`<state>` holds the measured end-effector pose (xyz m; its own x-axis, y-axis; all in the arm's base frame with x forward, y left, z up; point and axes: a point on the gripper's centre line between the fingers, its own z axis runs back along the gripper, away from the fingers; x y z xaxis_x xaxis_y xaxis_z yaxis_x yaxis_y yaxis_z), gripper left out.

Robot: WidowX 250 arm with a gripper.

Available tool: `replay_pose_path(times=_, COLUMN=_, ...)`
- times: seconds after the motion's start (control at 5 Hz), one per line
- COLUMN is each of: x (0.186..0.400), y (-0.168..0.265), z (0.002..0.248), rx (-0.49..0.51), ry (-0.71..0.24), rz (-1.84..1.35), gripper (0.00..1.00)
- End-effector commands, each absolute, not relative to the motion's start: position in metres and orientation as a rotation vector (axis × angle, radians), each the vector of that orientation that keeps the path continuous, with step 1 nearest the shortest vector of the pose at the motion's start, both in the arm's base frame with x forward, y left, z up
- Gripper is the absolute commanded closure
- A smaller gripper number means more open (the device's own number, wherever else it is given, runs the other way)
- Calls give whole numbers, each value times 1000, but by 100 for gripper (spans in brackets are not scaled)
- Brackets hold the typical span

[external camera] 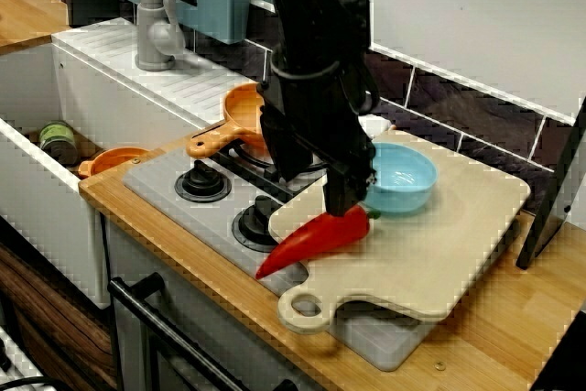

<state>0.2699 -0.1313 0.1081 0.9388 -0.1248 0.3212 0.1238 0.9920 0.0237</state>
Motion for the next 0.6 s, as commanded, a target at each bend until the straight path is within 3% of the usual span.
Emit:
replay_pose_path(times=0.0, x=273, y=-133, z=106, rx=7, ry=-356, rz=-127, gripper=0)
replay_pose_path(times=0.4, x=274, y=-134, z=101, rx=15, ry=-349, rz=-120, gripper=0)
